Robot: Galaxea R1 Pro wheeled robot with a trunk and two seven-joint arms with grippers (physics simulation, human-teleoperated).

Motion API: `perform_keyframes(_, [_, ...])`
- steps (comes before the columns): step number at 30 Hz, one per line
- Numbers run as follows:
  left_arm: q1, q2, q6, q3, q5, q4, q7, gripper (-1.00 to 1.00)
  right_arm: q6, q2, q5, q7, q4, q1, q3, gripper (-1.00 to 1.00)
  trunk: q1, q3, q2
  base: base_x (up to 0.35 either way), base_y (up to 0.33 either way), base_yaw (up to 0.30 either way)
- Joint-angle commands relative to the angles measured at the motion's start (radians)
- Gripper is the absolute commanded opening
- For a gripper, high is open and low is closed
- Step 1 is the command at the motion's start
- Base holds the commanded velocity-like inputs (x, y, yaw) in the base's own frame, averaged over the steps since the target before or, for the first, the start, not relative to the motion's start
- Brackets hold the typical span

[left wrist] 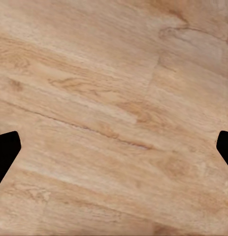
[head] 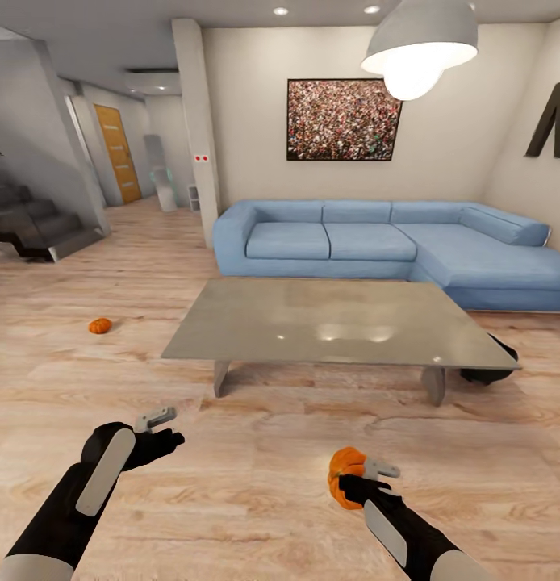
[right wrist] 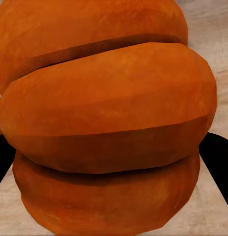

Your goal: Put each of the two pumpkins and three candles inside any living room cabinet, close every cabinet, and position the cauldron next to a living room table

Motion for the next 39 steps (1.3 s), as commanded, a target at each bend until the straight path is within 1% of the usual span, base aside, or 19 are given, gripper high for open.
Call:
perform_keyframes(1, [-0.001,0.001,0.001,-0.003,0.010,-0.001,0.010,1.00,0.004,-0.002,-0.005,-0.009,-0.003,-0.001,0.008,-1.00,0.000,-0.001,0.000,-0.015,0.000,0.288])
perform_keyframes(26, [-0.001,0.001,0.001,-0.003,0.010,0.000,0.010,1.00,0.005,0.000,-0.005,-0.008,-0.004,-0.001,0.010,-1.00,0.000,-0.001,0.000,-0.007,0.000,0.291])
perform_keyframes(39, [-0.001,0.001,0.001,-0.003,0.010,-0.001,0.010,1.00,0.006,0.006,-0.005,-0.008,-0.005,-0.001,0.010,-1.00,0.000,-0.001,0.000,0.000,0.000,0.292])
